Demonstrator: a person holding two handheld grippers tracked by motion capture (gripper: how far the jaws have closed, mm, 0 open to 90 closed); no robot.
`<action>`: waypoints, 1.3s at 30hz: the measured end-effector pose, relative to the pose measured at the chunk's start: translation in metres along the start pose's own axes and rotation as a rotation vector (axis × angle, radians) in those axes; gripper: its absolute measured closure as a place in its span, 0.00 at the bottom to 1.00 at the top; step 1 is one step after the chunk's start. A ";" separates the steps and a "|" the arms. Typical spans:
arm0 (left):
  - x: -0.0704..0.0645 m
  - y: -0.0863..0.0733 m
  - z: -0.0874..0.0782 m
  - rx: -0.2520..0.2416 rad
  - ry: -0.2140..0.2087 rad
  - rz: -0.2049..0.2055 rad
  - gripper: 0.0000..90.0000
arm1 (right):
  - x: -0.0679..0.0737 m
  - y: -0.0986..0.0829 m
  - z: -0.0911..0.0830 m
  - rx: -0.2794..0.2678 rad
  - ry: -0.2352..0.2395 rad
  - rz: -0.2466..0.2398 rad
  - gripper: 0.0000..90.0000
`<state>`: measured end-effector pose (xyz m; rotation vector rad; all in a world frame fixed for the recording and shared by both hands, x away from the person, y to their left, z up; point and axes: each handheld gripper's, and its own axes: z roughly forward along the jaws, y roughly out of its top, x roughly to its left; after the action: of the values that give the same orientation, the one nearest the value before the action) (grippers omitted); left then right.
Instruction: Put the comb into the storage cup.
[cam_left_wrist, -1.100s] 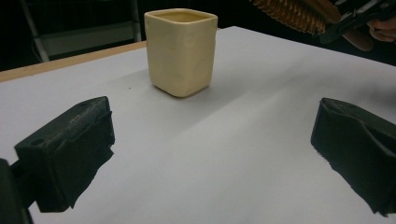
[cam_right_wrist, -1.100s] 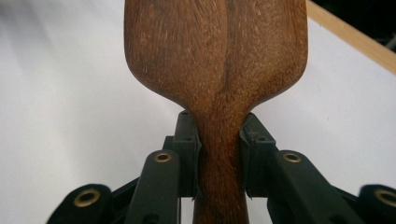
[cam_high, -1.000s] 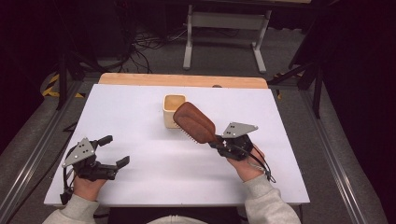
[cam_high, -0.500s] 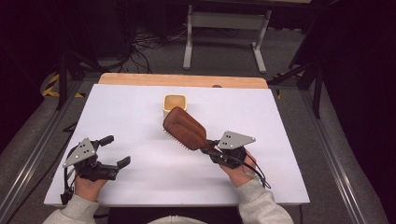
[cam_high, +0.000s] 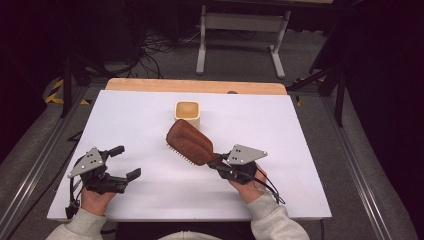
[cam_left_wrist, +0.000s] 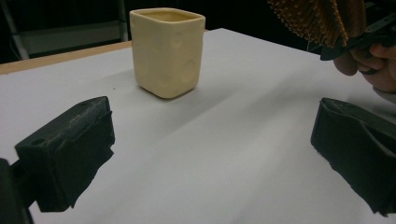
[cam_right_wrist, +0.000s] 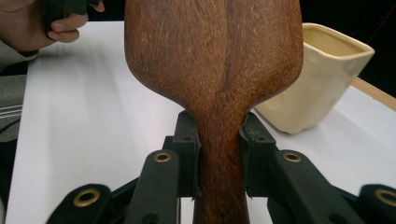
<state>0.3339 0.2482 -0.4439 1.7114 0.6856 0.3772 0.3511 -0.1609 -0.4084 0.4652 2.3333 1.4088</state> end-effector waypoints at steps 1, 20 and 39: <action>0.000 0.000 0.001 0.000 -0.006 -0.005 0.01 | 0.001 0.000 0.001 -0.003 0.006 -0.002 0.80; -0.012 0.032 0.021 0.007 -0.113 -0.024 0.00 | 0.008 0.002 0.009 -0.025 -0.005 -0.018 0.80; -0.033 0.063 0.060 0.039 -0.183 -0.012 0.01 | 0.008 0.002 0.008 -0.036 -0.007 -0.024 0.80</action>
<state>0.3590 0.1732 -0.3947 1.7533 0.5716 0.1966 0.3483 -0.1501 -0.4114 0.4300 2.2960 1.4335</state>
